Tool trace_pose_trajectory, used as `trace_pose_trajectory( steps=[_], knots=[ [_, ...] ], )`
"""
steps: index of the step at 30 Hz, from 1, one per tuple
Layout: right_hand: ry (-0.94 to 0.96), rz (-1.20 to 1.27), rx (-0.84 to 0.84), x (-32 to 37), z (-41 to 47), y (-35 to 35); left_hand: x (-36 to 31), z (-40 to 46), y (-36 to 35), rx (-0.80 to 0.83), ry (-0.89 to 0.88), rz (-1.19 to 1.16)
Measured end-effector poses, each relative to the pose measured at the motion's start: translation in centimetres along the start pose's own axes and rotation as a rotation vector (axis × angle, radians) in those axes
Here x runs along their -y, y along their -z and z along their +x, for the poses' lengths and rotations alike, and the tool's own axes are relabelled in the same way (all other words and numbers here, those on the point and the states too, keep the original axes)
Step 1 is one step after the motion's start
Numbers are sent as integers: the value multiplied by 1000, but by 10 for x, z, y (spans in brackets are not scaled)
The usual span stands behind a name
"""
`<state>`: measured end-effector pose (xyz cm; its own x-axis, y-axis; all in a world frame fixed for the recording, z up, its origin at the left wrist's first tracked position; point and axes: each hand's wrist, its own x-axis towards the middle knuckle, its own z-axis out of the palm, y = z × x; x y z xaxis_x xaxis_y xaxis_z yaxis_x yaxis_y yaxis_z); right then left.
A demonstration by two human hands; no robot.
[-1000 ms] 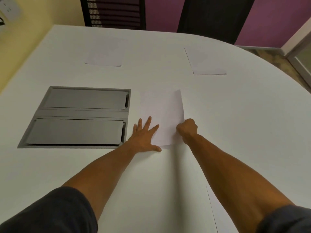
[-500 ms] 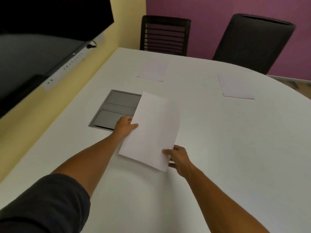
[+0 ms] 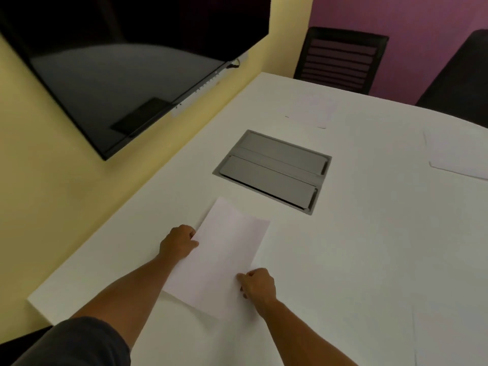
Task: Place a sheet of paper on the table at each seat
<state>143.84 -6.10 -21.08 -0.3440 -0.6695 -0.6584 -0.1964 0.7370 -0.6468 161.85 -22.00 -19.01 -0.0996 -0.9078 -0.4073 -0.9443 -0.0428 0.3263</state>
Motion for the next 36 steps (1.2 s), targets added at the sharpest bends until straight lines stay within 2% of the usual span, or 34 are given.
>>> trace_pose_trajectory(
  steps=[4,10,12,15,17,19,22,26,29,32,36],
  knots=[
    [-61,-95,87,-15,0,-26,32,-7,-11,10,62,77],
    [-105,-157,109,-15,3,-46,60,0,-19,4,80,80],
    [-87,-318,74,-8,1,-44,62,3,-20,0,24,173],
    [78,-779,-115,2,-4,-35,53,3,-17,-18,-189,325],
    [229,-917,-186,6,-3,-26,43,2,-22,77,-353,419],
    [311,-1011,-135,5,2,-18,35,2,-29,201,-404,511],
    [278,-1057,-28,-3,7,-10,29,2,-40,330,-376,591],
    [293,-1101,-41,-10,4,-6,27,0,-44,337,-342,639],
    [292,-1073,-110,-11,0,4,11,1,-37,260,-372,658],
    [265,-1042,-204,-12,-9,28,-21,-1,-26,128,-498,644],
    [185,-958,-316,-14,-38,81,-82,-22,-17,31,-637,623]
  ],
)
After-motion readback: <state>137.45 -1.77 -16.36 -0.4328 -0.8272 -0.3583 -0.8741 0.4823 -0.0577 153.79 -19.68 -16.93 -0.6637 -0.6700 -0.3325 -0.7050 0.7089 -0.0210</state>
